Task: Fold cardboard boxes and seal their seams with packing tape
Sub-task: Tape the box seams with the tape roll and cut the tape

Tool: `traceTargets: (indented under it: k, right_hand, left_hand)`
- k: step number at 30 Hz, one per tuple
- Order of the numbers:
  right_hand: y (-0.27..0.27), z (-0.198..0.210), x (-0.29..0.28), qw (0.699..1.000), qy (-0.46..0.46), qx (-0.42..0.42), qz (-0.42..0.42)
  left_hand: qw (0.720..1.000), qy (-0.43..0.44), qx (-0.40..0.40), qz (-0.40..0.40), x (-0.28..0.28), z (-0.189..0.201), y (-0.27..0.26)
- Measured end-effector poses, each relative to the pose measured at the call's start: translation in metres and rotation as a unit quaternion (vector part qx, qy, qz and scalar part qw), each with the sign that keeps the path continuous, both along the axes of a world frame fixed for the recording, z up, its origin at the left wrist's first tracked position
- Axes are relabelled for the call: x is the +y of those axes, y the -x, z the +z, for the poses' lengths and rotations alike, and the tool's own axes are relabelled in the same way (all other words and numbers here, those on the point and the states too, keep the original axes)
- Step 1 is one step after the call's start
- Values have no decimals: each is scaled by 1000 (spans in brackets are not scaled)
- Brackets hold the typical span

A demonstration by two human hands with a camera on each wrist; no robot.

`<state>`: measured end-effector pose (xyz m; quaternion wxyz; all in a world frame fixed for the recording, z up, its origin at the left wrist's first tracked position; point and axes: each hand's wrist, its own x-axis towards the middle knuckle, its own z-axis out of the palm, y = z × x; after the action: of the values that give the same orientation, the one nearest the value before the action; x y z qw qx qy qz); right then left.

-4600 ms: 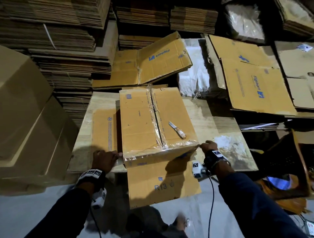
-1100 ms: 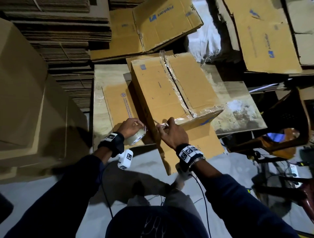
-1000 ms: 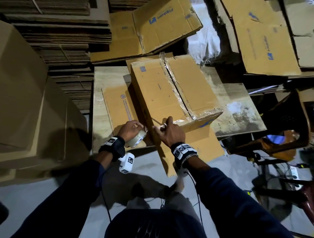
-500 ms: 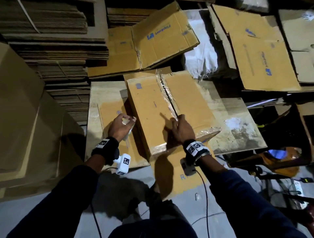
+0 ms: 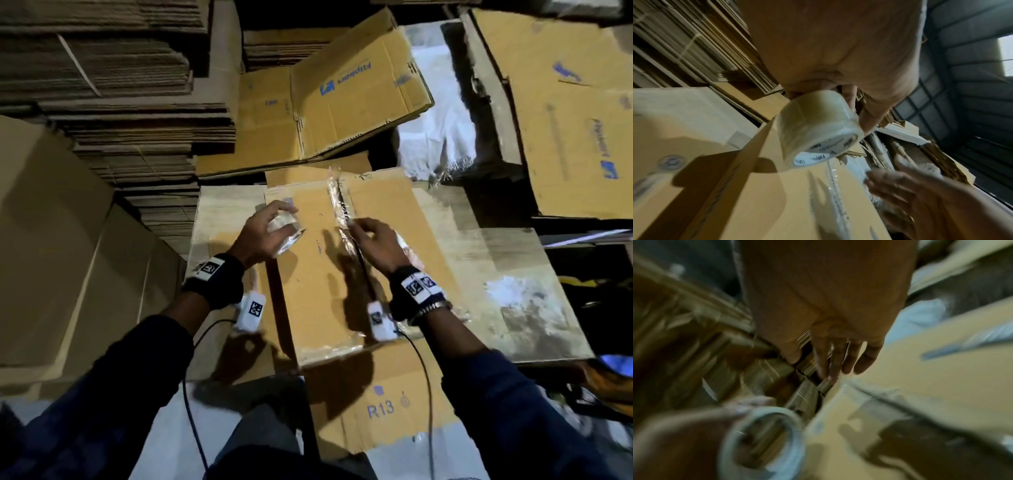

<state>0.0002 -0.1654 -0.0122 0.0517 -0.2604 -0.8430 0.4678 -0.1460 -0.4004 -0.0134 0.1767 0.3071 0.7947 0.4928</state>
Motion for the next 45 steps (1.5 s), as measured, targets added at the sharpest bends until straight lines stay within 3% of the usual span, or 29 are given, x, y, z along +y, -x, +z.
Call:
traceTargets:
  k: [1,3,8,12,14,15,18,21,25,29,31,35,39,44,45]
  right_hand:
    - [17,13,-10,995,99,19,16]
    - [49,25,-26,982,181,43,17]
    - [91,13,-27,976,170,110,-81]
    - [119,8,-14,989,92,73,-86]
    - [131,5,-5,991,89,51,-80]
    - [137,4,-1,991,98,44,-83]
    - [155,6,5,975,195,46,-95]
    - [168,3,43,954,231,54,-185]
    - [153,-7,157,942,163,12,-293]
    - [152,-18,226,939,143,-52,-310]
    - [162,-24,232,944,128,-63,-297]
    - [172,-48,234,941,104,-112,-302]
    - [174,-71,226,929,50,-159,-331]
    - [167,-74,213,944,-52,-217,-243]
    - [167,-66,209,946,-34,-216,-239]
  left_hand:
    - [999,-3,-23,-25,9,7,5]
    - [997,-13,-60,-55,24,14,16]
    - [991,-17,-109,-81,46,12,46]
    - [992,45,-68,-91,57,11,68]
    - [990,101,-10,-97,61,11,82]
    - [987,134,4,-93,62,12,93]
    - [981,176,-48,-66,66,19,125]
    - [982,167,-33,-86,59,16,161]
    - [978,208,2,-32,10,-2,211]
    - [965,260,28,-34,-16,-27,230]
    - [962,273,15,-24,-13,-40,230]
    - [956,277,85,-48,-8,-69,231]
    - [959,281,-11,-18,-4,-101,232]
    - [971,240,-7,7,-3,-104,216]
    - [973,230,-5,8,-3,-105,212]
